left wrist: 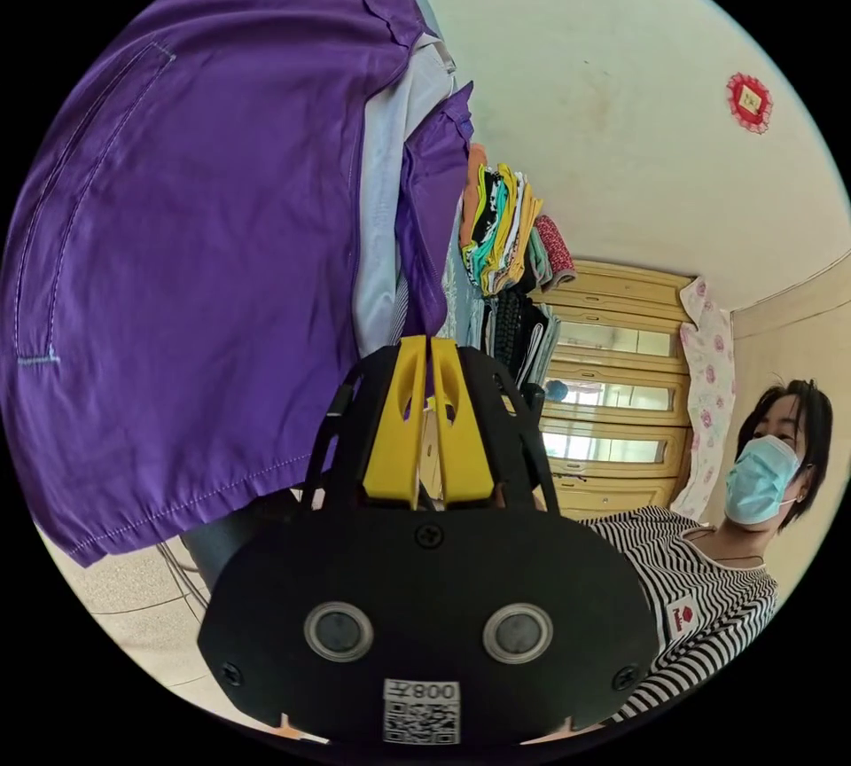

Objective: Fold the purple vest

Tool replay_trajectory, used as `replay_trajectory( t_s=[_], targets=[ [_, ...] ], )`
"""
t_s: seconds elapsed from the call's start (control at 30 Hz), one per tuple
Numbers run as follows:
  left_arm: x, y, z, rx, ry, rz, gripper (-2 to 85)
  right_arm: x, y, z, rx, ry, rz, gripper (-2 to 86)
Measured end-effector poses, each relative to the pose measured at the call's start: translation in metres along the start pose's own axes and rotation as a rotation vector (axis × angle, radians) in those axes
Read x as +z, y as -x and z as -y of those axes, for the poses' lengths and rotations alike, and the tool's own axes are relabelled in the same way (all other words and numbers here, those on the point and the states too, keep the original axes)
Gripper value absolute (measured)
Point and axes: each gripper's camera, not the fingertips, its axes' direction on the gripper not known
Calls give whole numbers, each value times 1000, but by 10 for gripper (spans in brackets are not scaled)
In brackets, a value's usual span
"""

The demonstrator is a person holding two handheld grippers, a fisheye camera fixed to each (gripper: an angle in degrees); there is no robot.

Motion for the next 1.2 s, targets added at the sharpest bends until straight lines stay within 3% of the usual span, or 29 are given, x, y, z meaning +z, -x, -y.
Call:
replay_trajectory(
  t_s=[0.2,0.43,0.6,0.77,1.0,1.2],
  targets=[
    [5,-19,-3,20,14,-9,7,8,-15,24,40,60,49,28],
    [30,-25,-29,48,134,171,13,-59,-37,23,-25,-4,101,21],
    [49,-22,-39,17,181,234,33,-3,-78,36,147,185,153,39],
    [25,-65,-35,173,110,351,61,-21,-108,42,256,77,180,39],
    [86,-137,98,461,101,389,73,-51,-126,156,189,-145,189,62],
    [152,-165,202,487,115,492,75,-26,-105,270,56,-113,48,67]
  ],
)
